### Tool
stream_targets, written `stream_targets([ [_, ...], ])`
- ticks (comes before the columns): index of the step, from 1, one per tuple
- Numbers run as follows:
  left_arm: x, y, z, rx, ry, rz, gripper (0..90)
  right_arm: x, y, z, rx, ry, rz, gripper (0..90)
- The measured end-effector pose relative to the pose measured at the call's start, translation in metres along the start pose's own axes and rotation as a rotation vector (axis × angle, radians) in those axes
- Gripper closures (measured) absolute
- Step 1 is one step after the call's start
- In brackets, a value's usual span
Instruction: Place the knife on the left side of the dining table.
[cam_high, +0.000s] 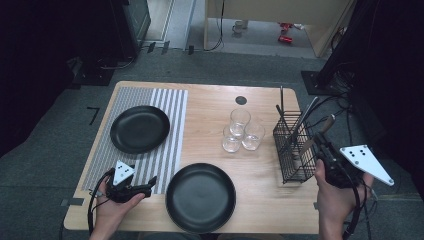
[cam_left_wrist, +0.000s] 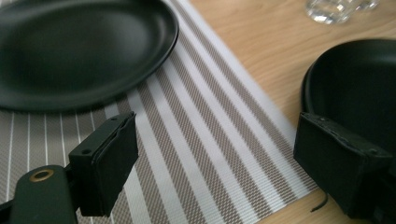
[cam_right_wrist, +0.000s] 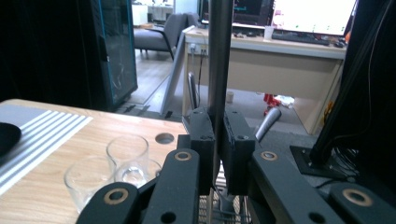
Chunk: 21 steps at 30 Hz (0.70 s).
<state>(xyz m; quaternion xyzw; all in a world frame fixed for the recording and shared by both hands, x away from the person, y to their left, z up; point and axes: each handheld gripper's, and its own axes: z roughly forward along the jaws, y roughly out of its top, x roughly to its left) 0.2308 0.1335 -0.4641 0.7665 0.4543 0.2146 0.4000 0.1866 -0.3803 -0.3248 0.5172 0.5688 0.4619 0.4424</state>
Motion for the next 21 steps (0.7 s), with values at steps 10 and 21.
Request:
stream_targets([
  [10, -0.015, 0.032, -0.006, -0.063, -0.067, 0.033, 14.1, 0.005, 0.018, -0.012, -0.041, 0.038, 0.003, 85.7],
  [21, -0.045, 0.059, 0.000, -0.100, -0.151, 0.074, 14.2, 0.020, 0.022, -0.013, -0.046, 0.111, 0.009, 85.7],
])
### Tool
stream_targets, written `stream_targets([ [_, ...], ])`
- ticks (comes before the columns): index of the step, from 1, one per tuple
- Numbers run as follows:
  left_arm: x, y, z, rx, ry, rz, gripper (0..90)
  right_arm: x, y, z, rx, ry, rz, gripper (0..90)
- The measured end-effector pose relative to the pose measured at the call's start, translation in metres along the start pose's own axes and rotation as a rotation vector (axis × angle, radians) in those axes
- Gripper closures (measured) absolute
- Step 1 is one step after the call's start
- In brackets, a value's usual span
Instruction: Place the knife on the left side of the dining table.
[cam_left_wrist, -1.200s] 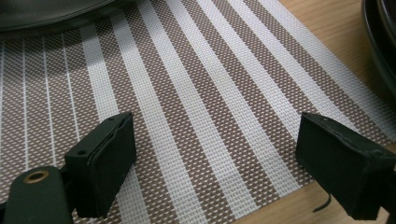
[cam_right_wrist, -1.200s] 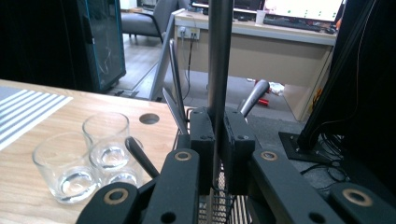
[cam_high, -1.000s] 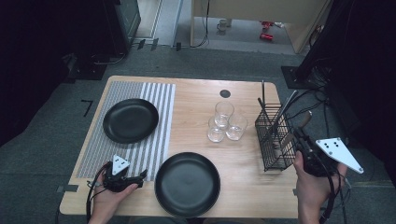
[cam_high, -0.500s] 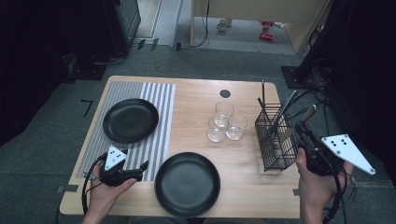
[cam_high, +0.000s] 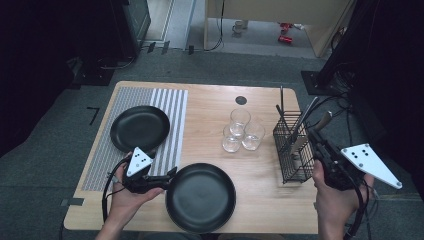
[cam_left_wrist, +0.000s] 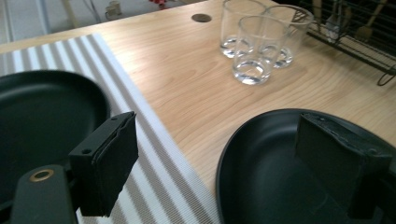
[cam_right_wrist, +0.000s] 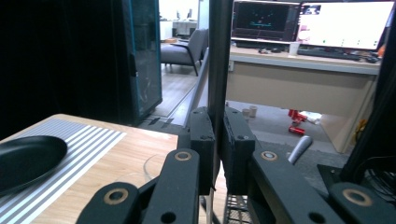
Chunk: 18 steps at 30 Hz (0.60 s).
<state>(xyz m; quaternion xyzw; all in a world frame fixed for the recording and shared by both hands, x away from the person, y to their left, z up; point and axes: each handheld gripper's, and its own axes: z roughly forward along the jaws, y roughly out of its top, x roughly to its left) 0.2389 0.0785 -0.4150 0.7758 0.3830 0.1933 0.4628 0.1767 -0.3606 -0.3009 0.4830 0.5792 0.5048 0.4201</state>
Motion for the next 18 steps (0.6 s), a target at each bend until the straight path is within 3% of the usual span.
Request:
stream_targets([
  [12, -0.023, 0.022, 0.011, -0.072, -0.096, 0.032, 14.8, 0.028, -0.004, 0.016, 0.022, 0.089, -0.009, 85.7],
  [18, -0.029, 0.023, 0.020, -0.067, -0.120, 0.054, 14.9, 0.043, -0.006, 0.023, 0.017, 0.140, -0.008, 85.7],
])
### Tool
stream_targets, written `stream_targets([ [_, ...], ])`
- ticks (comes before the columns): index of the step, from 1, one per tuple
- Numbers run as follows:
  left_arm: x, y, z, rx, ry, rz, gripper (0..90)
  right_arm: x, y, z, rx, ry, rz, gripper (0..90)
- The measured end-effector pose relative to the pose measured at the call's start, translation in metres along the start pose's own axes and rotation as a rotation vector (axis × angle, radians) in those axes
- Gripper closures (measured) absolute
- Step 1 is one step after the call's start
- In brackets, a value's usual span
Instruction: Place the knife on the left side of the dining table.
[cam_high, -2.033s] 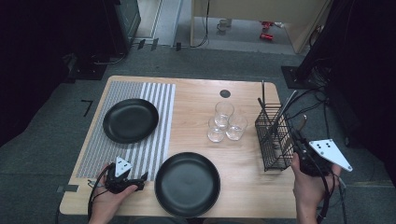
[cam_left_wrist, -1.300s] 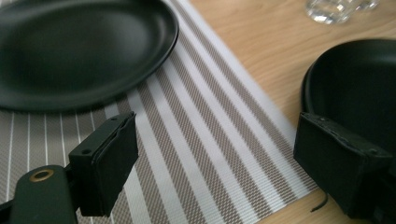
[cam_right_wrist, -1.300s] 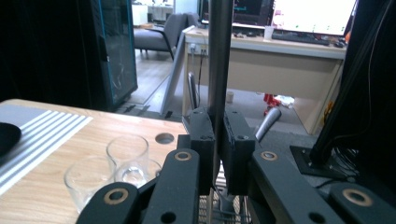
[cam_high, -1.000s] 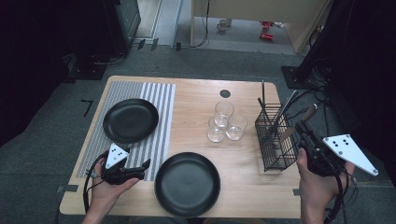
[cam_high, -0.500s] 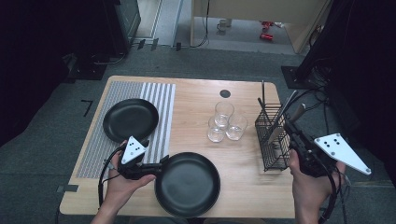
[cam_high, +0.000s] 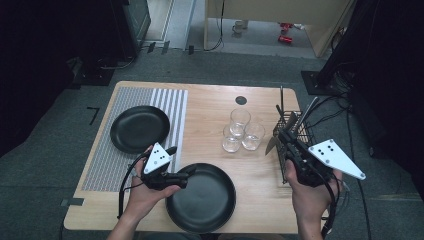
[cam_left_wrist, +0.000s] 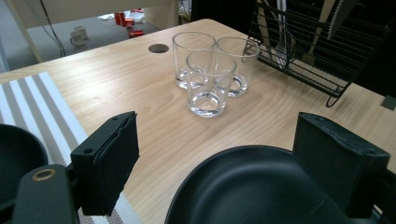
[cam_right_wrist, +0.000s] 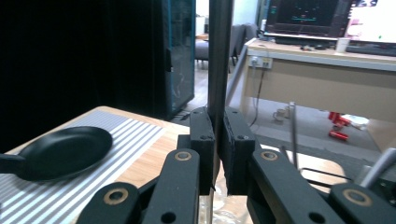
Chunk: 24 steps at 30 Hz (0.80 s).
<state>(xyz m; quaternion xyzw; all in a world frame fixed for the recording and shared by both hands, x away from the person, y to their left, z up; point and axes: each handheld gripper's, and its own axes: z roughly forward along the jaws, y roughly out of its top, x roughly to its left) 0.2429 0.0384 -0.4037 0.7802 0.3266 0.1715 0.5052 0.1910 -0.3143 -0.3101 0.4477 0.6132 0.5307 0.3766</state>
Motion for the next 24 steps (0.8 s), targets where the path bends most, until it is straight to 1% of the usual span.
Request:
stream_targets([
  [4, -0.003, 0.000, 0.004, 0.000, -0.012, 0.009, 15.2, 0.009, -0.002, 0.006, 0.002, 0.031, 0.009, 85.7],
  [6, -0.005, 0.001, 0.005, -0.003, -0.032, 0.008, 15.5, 0.013, -0.003, 0.009, 0.003, 0.046, 0.013, 85.7],
  [9, -0.009, 0.002, 0.006, -0.010, -0.049, 0.019, 15.6, 0.021, -0.005, 0.013, 0.004, 0.068, 0.017, 85.8],
  [14, -0.013, 0.004, 0.008, -0.023, -0.080, 0.020, 17.4, 0.033, -0.007, 0.018, 0.007, 0.102, 0.018, 85.7],
  [17, -0.016, 0.004, 0.009, -0.028, -0.097, 0.026, 21.5, 0.039, -0.008, 0.022, 0.003, 0.126, 0.021, 85.8],
  [18, -0.016, 0.004, 0.010, -0.030, -0.103, 0.027, 21.6, 0.041, -0.009, 0.023, 0.003, 0.133, 0.023, 85.7],
  [20, -0.017, 0.005, 0.011, -0.034, -0.108, 0.013, 21.9, 0.045, -0.009, 0.026, 0.003, 0.147, 0.026, 85.7],
  [22, -0.018, 0.005, 0.012, -0.047, -0.130, -0.004, 22.7, 0.049, -0.010, 0.028, 0.006, 0.161, 0.027, 85.7],
  [24, -0.020, 0.005, 0.013, -0.050, -0.133, 0.001, 24.0, 0.053, -0.011, 0.031, 0.008, 0.175, 0.028, 85.8],
])
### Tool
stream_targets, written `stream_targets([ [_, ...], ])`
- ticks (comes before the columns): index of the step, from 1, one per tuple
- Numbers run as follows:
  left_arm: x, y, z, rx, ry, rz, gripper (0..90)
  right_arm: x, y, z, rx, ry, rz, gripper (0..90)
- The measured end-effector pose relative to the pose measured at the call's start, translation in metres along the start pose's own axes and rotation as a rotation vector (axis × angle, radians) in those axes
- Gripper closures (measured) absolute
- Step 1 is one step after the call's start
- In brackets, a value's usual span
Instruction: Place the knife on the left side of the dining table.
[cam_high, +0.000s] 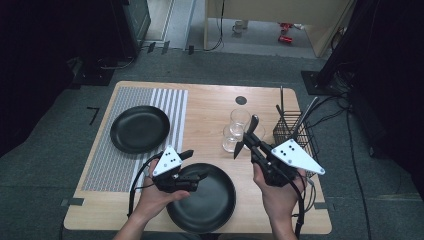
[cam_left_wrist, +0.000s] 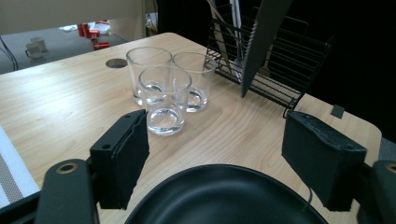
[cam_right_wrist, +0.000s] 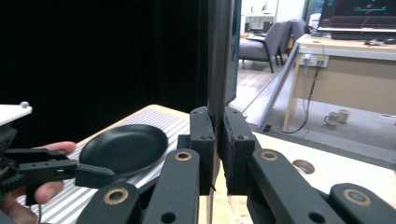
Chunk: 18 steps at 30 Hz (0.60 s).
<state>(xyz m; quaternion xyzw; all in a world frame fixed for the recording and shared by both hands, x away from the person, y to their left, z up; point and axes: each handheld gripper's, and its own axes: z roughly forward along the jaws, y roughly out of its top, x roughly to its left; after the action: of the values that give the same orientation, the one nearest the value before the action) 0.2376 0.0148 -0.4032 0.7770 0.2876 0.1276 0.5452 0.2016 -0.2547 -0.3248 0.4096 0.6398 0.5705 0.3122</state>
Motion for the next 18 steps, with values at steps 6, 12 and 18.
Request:
stream_targets([
  [6, -0.002, -0.001, 0.003, 0.004, -0.005, 0.012, 26.4, 0.010, -0.002, 0.008, 0.005, 0.036, 0.003, 85.7],
  [12, -0.001, -0.003, 0.007, 0.004, -0.018, 0.005, 32.9, 0.022, -0.003, 0.015, 0.012, 0.088, 0.007, 85.7],
  [18, 0.003, -0.005, 0.010, 0.005, -0.026, -0.022, 36.2, 0.034, -0.006, 0.022, 0.017, 0.143, 0.014, 85.8],
])
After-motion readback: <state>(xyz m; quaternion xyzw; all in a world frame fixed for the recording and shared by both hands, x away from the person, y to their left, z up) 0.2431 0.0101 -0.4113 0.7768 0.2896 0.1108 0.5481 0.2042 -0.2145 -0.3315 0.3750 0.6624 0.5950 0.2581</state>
